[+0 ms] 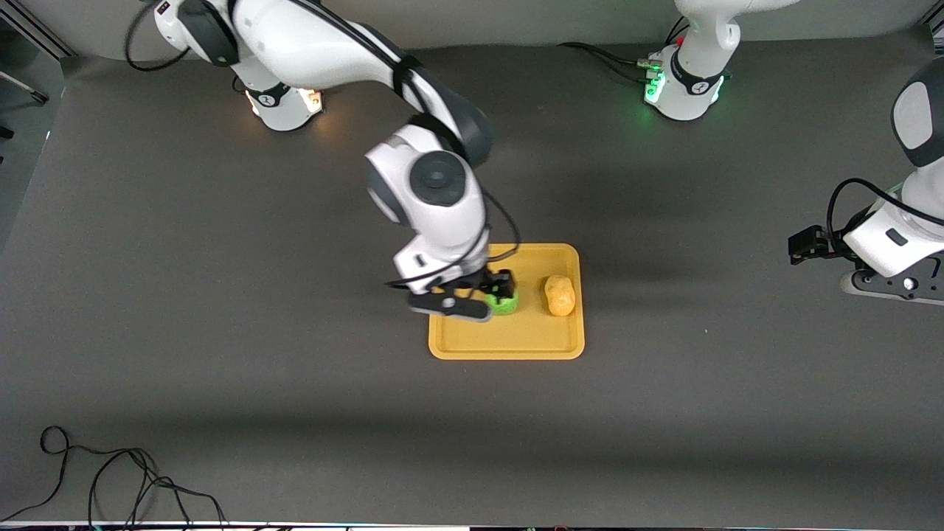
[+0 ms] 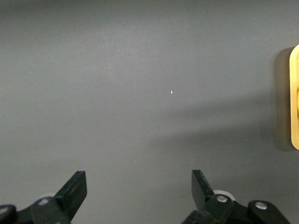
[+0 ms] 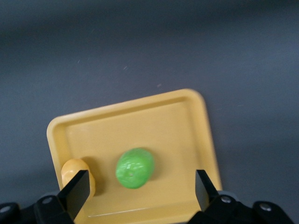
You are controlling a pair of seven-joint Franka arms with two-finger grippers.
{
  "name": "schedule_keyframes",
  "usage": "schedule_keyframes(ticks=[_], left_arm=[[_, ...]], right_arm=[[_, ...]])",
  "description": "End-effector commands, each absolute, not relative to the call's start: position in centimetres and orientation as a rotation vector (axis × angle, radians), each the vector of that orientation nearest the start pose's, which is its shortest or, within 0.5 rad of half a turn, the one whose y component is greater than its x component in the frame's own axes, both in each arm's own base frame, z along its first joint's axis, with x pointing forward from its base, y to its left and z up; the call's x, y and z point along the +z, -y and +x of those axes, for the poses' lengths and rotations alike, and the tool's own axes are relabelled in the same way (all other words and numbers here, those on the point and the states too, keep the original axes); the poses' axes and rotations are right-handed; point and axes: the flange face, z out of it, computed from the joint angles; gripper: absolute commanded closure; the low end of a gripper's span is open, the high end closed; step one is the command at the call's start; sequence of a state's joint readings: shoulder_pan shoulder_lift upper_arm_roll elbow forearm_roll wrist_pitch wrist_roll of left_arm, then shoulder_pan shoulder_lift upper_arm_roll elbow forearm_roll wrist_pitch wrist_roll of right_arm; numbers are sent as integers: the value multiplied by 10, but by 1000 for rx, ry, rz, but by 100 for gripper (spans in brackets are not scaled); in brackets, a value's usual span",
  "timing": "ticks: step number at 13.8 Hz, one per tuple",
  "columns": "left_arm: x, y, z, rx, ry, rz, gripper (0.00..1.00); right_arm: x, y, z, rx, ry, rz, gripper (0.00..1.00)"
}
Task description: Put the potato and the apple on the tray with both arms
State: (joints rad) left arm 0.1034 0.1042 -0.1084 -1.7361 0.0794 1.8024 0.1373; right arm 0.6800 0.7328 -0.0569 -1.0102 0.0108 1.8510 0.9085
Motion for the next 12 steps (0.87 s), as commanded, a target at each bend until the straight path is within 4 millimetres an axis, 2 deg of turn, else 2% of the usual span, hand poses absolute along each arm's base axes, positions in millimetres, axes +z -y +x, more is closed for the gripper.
schedule_keyframes(ticks=[1, 2, 3, 5, 8, 11, 12], left_arm=[[510, -8, 587, 41, -268, -3074, 0], [512, -8, 586, 32, -265, -3075, 1], [518, -18, 587, -2, -239, -3077, 1], [527, -22, 585, -29, -183, -3149, 0], [538, -19, 581, -46, -165, -3150, 0], [559, -13, 575, 27, -178, -3145, 0], [564, -13, 574, 35, -178, -3145, 0]], right_arm=[[508, -384, 622, -133, -425, -3052, 0], [528, -356, 626, -121, -427, -3062, 0], [544, -329, 629, -98, -434, -3075, 0], [578, -265, 631, -46, -386, -3102, 0], [600, -176, 629, 60, -329, -3091, 0], [610, -80, 602, 109, -196, -3087, 0], [611, -56, 594, 113, -206, -3085, 0]])
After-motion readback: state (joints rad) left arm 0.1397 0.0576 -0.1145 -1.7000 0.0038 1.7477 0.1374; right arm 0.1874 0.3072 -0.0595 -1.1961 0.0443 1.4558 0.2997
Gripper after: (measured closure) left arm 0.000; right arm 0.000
